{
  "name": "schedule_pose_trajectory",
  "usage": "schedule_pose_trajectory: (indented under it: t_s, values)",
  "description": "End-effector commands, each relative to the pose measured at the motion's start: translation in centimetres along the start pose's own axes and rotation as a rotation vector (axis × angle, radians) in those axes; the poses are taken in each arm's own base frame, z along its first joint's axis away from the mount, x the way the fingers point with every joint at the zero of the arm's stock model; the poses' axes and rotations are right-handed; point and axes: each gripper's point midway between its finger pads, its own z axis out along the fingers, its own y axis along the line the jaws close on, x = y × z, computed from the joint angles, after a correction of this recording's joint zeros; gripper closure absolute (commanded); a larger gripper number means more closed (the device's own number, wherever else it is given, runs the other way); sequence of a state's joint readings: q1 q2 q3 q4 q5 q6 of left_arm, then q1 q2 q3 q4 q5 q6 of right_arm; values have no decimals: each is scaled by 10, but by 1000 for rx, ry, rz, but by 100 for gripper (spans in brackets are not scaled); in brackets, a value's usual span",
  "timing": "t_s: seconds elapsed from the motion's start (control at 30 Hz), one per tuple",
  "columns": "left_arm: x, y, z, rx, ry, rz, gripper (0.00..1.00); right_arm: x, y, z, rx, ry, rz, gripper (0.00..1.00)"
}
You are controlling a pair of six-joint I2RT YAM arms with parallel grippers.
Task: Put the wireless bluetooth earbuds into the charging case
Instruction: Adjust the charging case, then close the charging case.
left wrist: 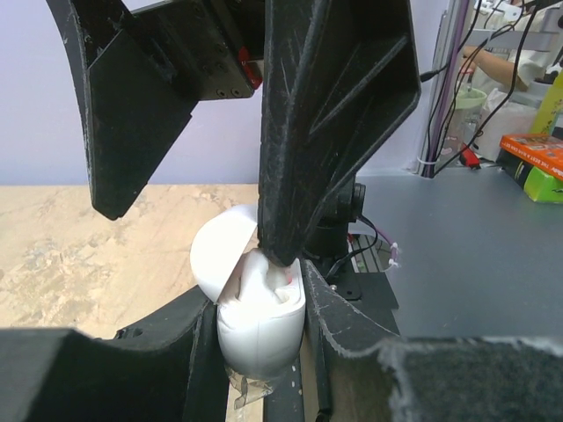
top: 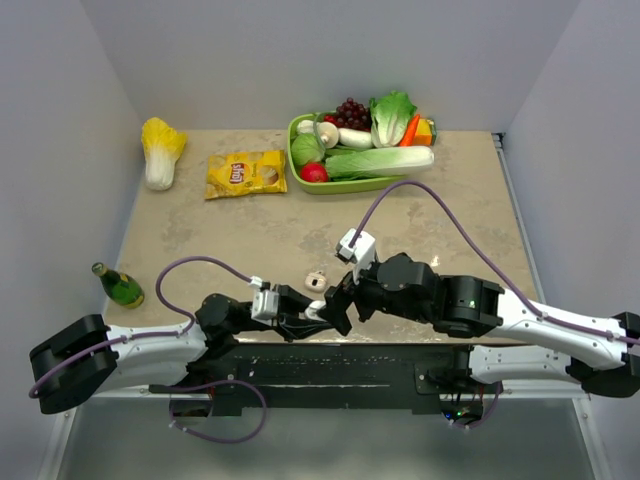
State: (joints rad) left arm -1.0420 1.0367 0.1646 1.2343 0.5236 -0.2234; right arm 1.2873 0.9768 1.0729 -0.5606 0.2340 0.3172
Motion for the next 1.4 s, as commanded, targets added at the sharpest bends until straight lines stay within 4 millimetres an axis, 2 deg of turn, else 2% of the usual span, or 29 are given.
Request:
schedule_pose_trajectory:
  t_s: [0.0,0.17,0.3,0.43,0.53,0.77,0.97,1.17,1.3,1.33,1.37]
  values:
    - [-38,-8,6,36,-135,111,100,-28,0,-17,-36,-107,-11,4]
    - [-36,-4,7,20,-125,111,100,-53,4,-44,-77,-212,21,4]
    - [-37,-5,8,24,-130,112,100,-60,-15,-52,17,-265,62,6]
    - [-38,-5,8,27,-132,113,100,-50,-27,-43,99,-221,79,9]
    - [-41,-6,9,33,-137,119,100,-40,-27,-32,113,-165,67,14]
    - [-45,-8,9,41,-154,128,100,-35,-17,-20,72,-122,36,21]
    - [-44,-4,10,26,-148,128,100,-28,1,-14,-32,-90,-9,26]
    - [-45,0,11,8,-152,130,100,-23,4,-12,-49,-71,-25,28]
    - [-43,4,11,-18,-149,117,100,-24,-7,-17,5,-99,4,24]
    - [-42,9,10,-48,-151,106,100,-27,-14,-18,45,-116,24,22]
    - [-40,14,10,-79,-143,77,100,-29,-37,-22,171,-148,51,15]
